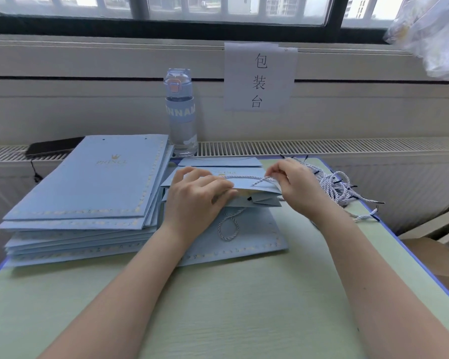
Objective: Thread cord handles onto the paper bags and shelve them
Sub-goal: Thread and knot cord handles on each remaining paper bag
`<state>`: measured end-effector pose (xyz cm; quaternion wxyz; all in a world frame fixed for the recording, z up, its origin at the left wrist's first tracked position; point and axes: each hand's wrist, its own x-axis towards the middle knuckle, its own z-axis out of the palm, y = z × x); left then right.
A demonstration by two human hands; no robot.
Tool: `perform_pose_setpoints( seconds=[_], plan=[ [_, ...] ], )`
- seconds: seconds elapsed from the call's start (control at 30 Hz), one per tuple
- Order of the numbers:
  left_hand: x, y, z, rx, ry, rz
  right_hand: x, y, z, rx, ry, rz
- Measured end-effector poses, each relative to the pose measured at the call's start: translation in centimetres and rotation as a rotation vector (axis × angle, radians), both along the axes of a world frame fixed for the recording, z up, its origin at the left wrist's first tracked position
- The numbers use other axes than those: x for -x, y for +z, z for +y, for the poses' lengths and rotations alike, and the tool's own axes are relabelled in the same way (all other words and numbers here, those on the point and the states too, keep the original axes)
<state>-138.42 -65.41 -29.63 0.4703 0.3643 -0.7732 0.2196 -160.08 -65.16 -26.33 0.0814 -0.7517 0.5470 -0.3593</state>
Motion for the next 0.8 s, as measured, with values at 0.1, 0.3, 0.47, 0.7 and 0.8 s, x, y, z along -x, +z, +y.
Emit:
perform_pose_setpoints(
  seconds=[0.1,0.3,0.47,0.7,0.8],
  plan=[
    [-0.3,0.2,-0.2,-0.023,0.029,-0.15,-0.3,0.1,0.3,0.056,-0.006,-0.037],
    [-0.1,0.2,-0.2,-0.016,0.011,-0.208,0.1,0.1,0.1,0.154,-0.033,-0.072],
    [-0.3,0.6,0.0,0.079,0.05,-0.019,1.1,0.3,-0.4,0.084,-0.01,-0.139],
    [-0.7,1.7,0.3,0.175,0.08,0.159,0.8,-0.3,0.4,-0.119,0.13,-0.188],
    [-0.4,1.5,0.4,0.229,0.093,0.157,-0.4,-1.4,0.0,-0.022,0.082,-0.314]
  ],
)
